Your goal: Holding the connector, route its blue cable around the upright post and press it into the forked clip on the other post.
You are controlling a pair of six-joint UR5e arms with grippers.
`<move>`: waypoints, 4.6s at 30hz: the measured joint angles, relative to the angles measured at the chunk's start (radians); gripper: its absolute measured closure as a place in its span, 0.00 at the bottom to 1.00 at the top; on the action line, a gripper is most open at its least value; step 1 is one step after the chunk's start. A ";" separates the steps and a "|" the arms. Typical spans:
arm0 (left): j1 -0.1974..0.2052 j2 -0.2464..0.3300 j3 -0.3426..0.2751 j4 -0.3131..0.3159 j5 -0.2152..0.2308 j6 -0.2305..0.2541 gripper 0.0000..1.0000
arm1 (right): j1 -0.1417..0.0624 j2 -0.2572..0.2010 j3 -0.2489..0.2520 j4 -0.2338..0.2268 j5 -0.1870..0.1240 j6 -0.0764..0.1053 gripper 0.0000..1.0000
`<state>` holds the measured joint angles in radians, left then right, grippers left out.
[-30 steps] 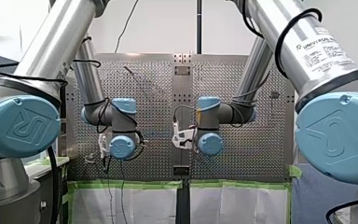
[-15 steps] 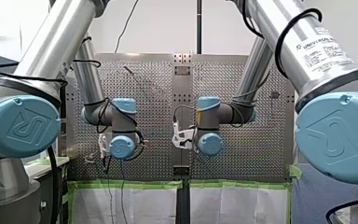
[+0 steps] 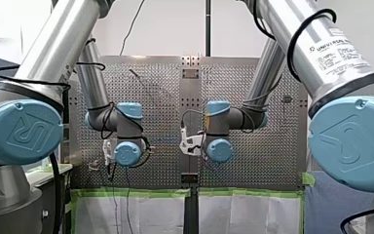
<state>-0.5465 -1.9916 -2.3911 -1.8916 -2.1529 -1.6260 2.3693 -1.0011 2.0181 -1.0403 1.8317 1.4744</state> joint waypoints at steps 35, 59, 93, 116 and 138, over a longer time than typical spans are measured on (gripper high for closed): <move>0.000 0.000 0.000 0.000 0.000 0.000 1.00 | 0.000 0.000 0.000 0.000 0.000 0.000 1.00; 0.000 0.000 0.000 0.000 0.000 0.000 1.00 | 0.000 0.000 0.000 0.000 0.000 0.000 1.00; 0.000 0.000 0.000 0.000 0.000 0.000 1.00 | 0.000 0.000 0.000 0.000 0.000 0.000 1.00; 0.000 0.000 0.000 0.000 0.000 0.000 1.00 | 0.000 0.000 0.000 0.000 0.000 0.000 1.00; 0.000 0.002 0.000 0.000 0.002 0.000 1.00 | 0.033 0.068 -0.005 0.028 -0.005 0.003 1.00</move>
<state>-0.5464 -1.9900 -2.3911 -1.8916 -2.1513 -1.6259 2.4028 -0.9328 2.0135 -1.0127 1.8272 1.4775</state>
